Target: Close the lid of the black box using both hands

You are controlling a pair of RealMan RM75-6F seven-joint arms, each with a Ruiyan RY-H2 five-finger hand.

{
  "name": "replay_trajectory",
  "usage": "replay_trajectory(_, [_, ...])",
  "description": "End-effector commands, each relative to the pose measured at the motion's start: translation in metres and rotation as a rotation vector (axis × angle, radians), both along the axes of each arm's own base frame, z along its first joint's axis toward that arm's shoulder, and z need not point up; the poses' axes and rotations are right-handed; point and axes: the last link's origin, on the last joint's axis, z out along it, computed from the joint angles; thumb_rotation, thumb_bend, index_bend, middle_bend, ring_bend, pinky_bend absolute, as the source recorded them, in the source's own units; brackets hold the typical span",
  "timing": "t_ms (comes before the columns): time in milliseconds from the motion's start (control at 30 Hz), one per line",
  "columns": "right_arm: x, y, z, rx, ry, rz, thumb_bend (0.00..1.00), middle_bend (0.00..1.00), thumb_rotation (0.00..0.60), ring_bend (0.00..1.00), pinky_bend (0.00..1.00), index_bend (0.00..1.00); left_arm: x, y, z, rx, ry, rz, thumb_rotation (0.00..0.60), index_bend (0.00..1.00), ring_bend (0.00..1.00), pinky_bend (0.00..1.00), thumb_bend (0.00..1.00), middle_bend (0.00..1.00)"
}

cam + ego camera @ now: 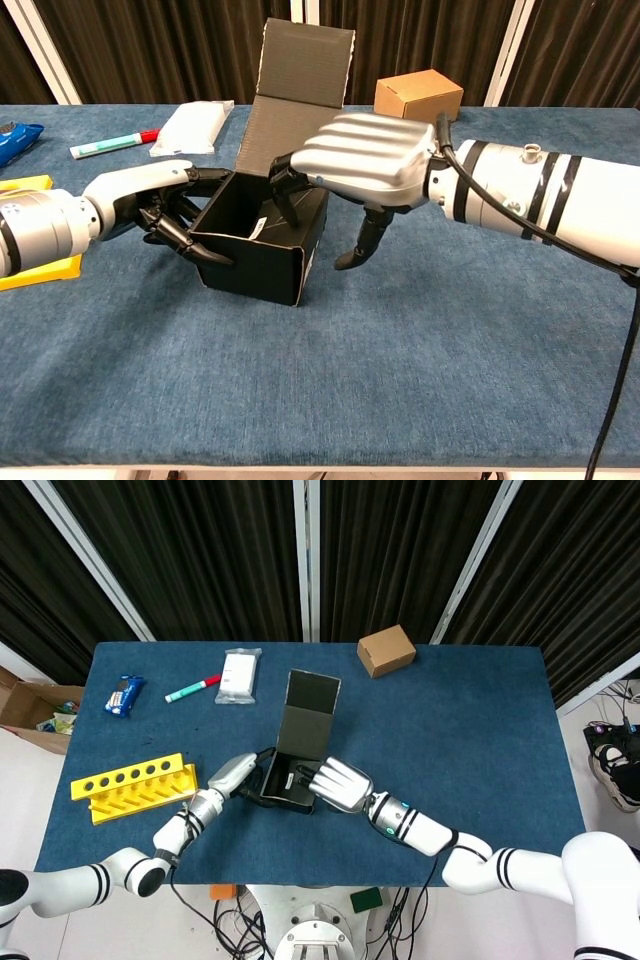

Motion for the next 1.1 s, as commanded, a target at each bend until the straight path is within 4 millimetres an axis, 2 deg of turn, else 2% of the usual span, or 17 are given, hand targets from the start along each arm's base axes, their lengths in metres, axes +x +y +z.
replay_trajectory(33, [-0.004,0.001,-0.001,0.006,0.018,-0.007,0.13,0.31,0.6,0.74,1.0,0.49,0.0,0.0,0.0,0.001,0.0,0.001,0.6,0.37,0.72,0.95,0.07,0.4])
replay_trajectory(300, [-0.007,0.005,-0.011,0.025,0.079,-0.001,0.14,0.33,0.6,0.75,1.0,0.5,-0.001,0.001,-0.002,0.002,-0.008,0.007,0.6,0.37,0.72,0.95,0.07,0.4])
replay_trajectory(567, [-0.006,0.006,-0.019,0.038,0.134,0.01,0.2,0.36,0.6,0.75,1.0,0.53,-0.001,0.002,-0.001,0.004,-0.011,0.011,0.6,0.38,0.73,0.95,0.07,0.4])
replay_trajectory(800, [-0.002,0.001,-0.023,0.035,0.153,0.008,0.45,0.53,0.6,0.75,1.0,0.74,-0.001,0.003,-0.001,0.007,-0.019,0.014,0.6,0.38,0.73,0.95,0.07,0.4])
replay_trajectory(967, [0.003,-0.003,-0.022,0.024,0.143,0.005,0.54,0.72,0.6,0.76,1.0,0.96,-0.001,0.003,0.001,0.011,-0.019,0.015,0.6,0.39,0.73,0.95,0.07,0.4])
replay_trajectory(1100, [0.002,-0.006,-0.02,0.012,0.139,0.003,0.56,0.76,0.6,0.76,1.0,1.0,-0.001,0.003,0.001,0.012,-0.015,0.013,0.6,0.39,0.73,0.95,0.07,0.4])
